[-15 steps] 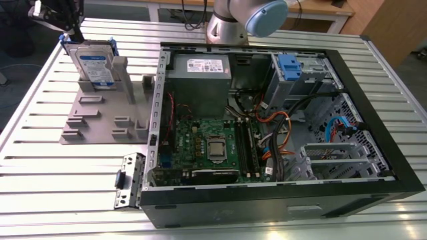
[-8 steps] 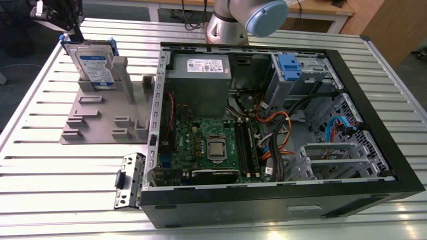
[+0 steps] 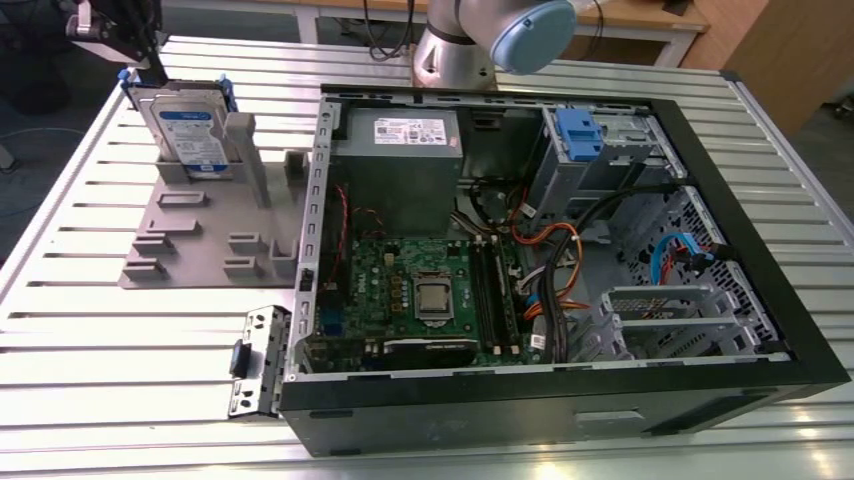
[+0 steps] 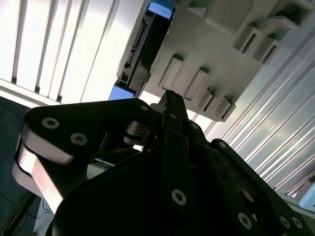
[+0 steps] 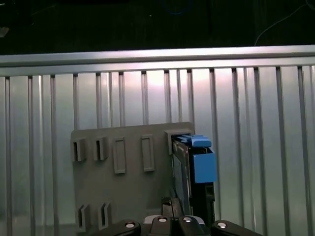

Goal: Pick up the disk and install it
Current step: 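Pick up the disk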

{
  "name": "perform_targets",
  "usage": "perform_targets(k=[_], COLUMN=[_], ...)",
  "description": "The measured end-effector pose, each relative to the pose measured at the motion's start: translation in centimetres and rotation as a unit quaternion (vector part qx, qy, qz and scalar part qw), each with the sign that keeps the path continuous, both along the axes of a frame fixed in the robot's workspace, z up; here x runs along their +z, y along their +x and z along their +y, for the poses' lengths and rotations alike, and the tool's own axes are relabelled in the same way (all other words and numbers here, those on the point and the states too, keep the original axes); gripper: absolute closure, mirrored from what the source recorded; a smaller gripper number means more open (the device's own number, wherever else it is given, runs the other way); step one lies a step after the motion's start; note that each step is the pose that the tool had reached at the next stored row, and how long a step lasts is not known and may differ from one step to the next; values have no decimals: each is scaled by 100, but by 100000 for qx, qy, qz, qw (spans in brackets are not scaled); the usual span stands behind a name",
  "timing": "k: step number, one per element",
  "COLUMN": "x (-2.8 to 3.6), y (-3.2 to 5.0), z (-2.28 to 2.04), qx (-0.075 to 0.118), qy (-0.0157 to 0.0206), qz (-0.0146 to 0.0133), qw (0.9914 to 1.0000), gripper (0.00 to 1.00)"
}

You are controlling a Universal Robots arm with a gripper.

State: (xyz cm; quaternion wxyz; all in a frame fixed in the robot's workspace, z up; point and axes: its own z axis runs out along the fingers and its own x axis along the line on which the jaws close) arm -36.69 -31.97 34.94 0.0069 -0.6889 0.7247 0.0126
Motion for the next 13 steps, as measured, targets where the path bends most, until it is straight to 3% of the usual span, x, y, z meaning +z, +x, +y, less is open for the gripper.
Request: perform_targets(k=[7, 13], x=[0, 0], y=[0, 0], z=[0, 0], qx=[3322, 3420], qy=[0, 1], qz=[1, 0], qw=[99945, 99941], gripper=[90, 90])
